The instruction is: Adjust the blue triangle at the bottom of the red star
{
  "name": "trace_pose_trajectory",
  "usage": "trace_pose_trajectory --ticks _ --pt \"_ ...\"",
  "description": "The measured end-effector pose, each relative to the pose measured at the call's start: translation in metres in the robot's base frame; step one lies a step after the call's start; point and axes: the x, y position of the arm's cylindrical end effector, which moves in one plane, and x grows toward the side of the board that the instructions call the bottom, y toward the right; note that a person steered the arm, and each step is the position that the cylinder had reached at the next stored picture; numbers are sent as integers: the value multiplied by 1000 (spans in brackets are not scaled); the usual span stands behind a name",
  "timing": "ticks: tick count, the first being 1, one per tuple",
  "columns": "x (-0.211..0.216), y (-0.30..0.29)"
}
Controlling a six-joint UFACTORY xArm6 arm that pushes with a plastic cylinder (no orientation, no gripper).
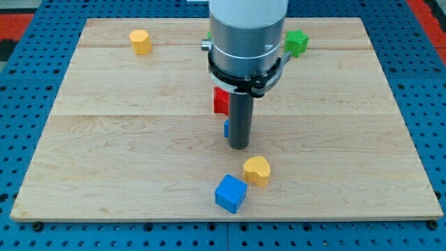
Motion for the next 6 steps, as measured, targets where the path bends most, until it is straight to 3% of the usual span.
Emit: trace_pose_trajectory --ticks 1,3,6 --pt "0 0" --pt "0 80" --pt "-8 45"
